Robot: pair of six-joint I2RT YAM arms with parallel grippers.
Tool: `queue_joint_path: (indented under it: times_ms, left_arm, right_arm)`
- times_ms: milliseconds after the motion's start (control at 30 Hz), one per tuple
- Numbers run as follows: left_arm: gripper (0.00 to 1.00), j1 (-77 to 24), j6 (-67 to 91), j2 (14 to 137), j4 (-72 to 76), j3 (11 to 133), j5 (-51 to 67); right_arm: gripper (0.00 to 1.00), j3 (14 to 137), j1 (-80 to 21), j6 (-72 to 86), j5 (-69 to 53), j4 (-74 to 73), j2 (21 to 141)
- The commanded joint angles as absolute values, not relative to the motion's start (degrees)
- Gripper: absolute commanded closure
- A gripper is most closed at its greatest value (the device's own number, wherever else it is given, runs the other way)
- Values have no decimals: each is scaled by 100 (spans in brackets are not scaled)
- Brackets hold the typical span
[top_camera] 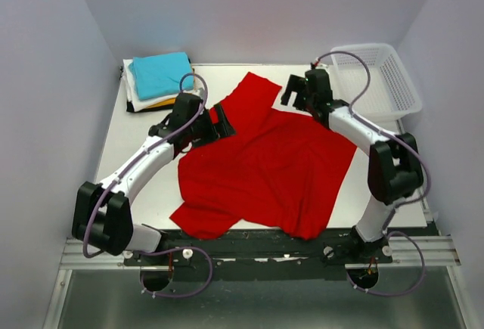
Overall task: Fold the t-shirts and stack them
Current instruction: Flatten out the tshirt
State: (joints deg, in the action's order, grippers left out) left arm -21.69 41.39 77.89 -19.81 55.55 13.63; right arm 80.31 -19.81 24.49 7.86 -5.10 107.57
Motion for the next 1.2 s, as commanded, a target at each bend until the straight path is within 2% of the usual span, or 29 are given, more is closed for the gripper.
queue_joint_path:
  times_ms: [0, 133, 433, 600, 800, 1167]
  left_arm:
    - [1, -2145, 3647, 8655, -1967, 6357, 1372]
    - [1, -2103, 3535, 9814, -2035, 7219, 1397]
    - [1, -1961, 3544, 10978, -3075, 8097, 756]
    - [1, -1709, 3726, 11046, -3163, 7706, 1008]
    - [1, -1439, 3885, 10628, -2774, 6560, 1256]
    - [1, -1327, 4532, 9713, -2050, 5252, 1412]
  right_arm:
    - [0, 6222, -1978, 3294, 1502, -508, 9718]
    - [0, 5467, -1962, 3026, 1651, -274, 9333]
    - [0, 6138, -1925, 3126, 1885, -623, 10406]
    - [0, 6679, -1918, 2954, 1770, -686, 11055]
    - [0, 7548, -1897, 2687, 1428, -765, 11836]
    - [0, 9796, -1825, 2188, 1236, -1419, 13299]
